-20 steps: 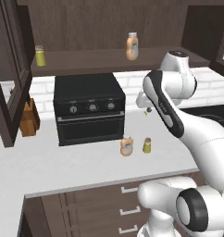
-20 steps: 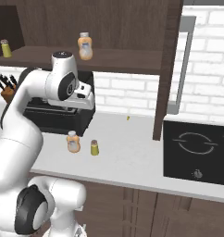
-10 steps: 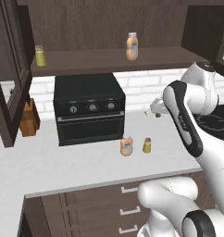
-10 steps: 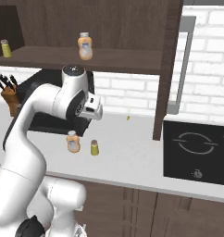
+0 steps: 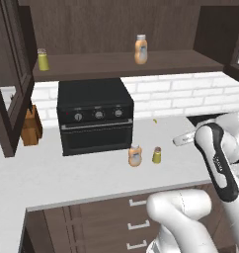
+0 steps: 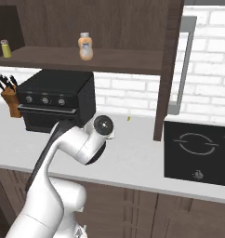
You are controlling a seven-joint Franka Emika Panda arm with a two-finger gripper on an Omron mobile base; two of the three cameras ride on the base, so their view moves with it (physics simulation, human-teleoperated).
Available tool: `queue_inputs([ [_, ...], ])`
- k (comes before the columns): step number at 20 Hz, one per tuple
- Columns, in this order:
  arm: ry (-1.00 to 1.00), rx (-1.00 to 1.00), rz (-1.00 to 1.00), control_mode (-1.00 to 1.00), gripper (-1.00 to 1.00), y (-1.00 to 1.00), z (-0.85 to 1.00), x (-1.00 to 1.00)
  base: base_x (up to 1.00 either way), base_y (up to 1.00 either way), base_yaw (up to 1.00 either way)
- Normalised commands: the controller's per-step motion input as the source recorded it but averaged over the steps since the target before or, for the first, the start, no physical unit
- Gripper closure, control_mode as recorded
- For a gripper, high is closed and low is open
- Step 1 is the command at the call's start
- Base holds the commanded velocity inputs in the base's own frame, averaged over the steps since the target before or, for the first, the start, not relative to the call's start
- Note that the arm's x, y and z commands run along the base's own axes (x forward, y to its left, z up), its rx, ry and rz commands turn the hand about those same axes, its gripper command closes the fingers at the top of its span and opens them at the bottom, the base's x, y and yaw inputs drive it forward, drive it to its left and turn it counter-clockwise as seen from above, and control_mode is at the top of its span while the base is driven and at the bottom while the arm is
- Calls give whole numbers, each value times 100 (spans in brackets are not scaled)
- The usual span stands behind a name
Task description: Put the shaker and condiment bottle from the counter next to their counterparts in the cabinet.
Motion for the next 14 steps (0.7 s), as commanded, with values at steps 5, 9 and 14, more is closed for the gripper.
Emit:
queue_inputs([
  [5,-11,6,23,-100,-100,-28,-18,38,0,0,0],
  [9,-2,13,22,-100,-100,-10,0,64,0,0,0],
  [14,-2,2,28,-100,-100,-49,-8,58,0,0,0],
])
